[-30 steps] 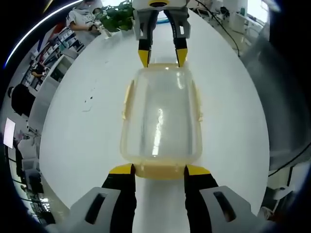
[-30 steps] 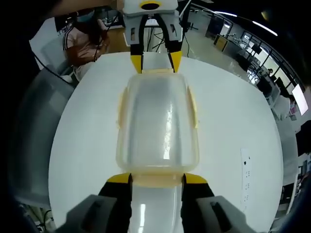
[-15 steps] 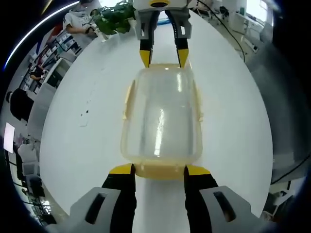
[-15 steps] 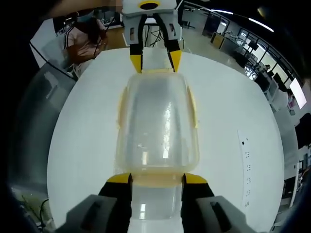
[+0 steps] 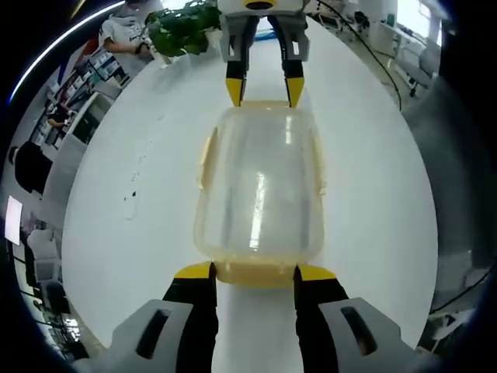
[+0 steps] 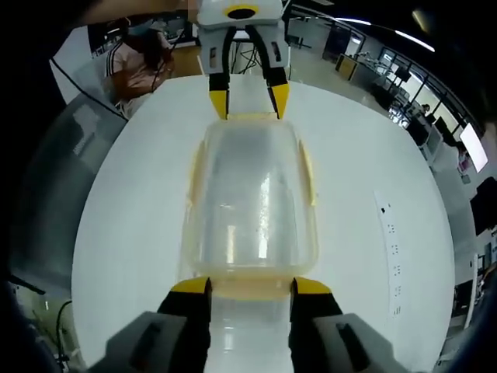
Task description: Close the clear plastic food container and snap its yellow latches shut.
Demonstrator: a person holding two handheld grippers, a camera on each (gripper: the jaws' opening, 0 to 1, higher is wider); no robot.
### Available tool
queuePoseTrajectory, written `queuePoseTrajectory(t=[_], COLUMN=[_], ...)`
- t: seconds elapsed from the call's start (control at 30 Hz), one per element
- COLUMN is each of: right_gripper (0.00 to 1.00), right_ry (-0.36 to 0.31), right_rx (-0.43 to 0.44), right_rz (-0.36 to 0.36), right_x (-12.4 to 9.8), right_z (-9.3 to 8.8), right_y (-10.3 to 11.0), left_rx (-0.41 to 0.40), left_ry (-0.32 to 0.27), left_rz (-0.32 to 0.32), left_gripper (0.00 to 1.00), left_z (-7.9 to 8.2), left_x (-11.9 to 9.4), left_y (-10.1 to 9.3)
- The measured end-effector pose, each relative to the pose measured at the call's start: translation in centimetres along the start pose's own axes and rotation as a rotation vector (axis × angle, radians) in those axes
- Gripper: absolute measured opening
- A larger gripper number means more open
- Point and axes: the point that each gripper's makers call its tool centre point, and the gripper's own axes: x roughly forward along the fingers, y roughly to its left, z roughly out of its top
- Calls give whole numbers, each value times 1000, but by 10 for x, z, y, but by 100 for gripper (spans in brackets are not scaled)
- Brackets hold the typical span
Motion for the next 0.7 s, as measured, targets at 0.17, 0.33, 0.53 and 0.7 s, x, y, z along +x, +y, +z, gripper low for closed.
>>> queuePoseTrajectory(t=[0.17, 0.33, 0.53, 0.7], right_gripper=[37, 37, 37, 37], right_ry=[-16, -17, -27, -21], right_rx=[3, 1, 23, 37], right_rz=[-7, -9, -18, -22], right_x=[-7, -10, -16, -23], right_z=[-11, -23, -42, -51], right_y=[3, 4, 9, 9], left_rx=[0, 4, 5, 18], left_ry=[1, 11, -9, -13], left_rz=[2, 17, 1, -8], left_gripper=[35, 35, 35, 35], left_z=[11, 23, 39, 52], left_x=[5, 10, 18, 21], left_y=[-1, -5, -8, -6])
